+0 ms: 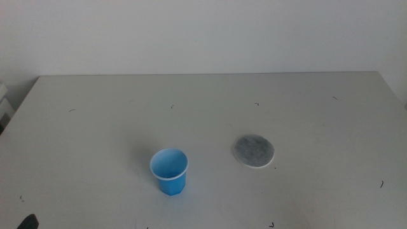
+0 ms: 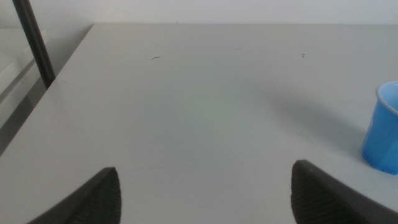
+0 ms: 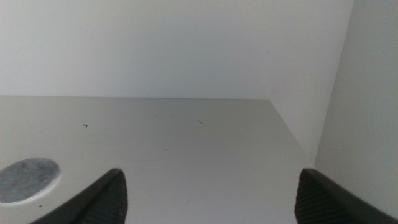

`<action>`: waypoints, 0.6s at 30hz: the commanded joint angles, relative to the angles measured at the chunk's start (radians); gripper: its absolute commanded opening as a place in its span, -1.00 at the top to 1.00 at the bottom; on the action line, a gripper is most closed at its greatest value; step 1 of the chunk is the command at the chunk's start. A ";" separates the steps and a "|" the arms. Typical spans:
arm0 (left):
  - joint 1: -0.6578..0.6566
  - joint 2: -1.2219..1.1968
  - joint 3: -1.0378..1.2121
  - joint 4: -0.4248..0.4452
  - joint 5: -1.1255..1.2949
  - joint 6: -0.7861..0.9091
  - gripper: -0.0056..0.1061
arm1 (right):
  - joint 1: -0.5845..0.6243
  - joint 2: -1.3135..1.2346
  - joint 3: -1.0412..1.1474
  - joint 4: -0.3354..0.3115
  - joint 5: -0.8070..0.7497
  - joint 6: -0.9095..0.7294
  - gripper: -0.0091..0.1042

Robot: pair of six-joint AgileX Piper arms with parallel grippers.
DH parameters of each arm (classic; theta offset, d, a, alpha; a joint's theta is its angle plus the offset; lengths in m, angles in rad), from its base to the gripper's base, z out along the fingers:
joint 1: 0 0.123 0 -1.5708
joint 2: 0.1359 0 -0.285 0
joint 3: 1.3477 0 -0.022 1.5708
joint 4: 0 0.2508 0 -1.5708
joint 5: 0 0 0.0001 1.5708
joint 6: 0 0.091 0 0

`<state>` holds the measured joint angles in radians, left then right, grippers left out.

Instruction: Place an empty cup on a cup mat.

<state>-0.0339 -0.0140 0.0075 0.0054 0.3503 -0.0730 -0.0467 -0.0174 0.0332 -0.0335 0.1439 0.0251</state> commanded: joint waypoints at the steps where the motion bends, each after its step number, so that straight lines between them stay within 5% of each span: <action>1: -0.007 0.020 -0.056 0.001 -0.078 -0.007 -0.98 | 0.002 -0.019 -0.012 -0.009 -0.078 -0.008 -0.82; 9: -0.007 0.220 -0.288 0.001 -0.040 -0.007 -0.98 | 0.002 -0.019 -0.012 -0.009 -0.078 -0.008 -0.82; 18: -0.007 0.619 -0.704 -0.015 0.272 -0.007 -0.98 | 0.002 -0.019 -0.012 -0.009 -0.078 -0.008 -0.82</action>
<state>-0.0339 0.5372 -0.6018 0.0000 0.6152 -0.0730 -0.0467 -0.0174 0.0332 -0.0335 0.1439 0.0251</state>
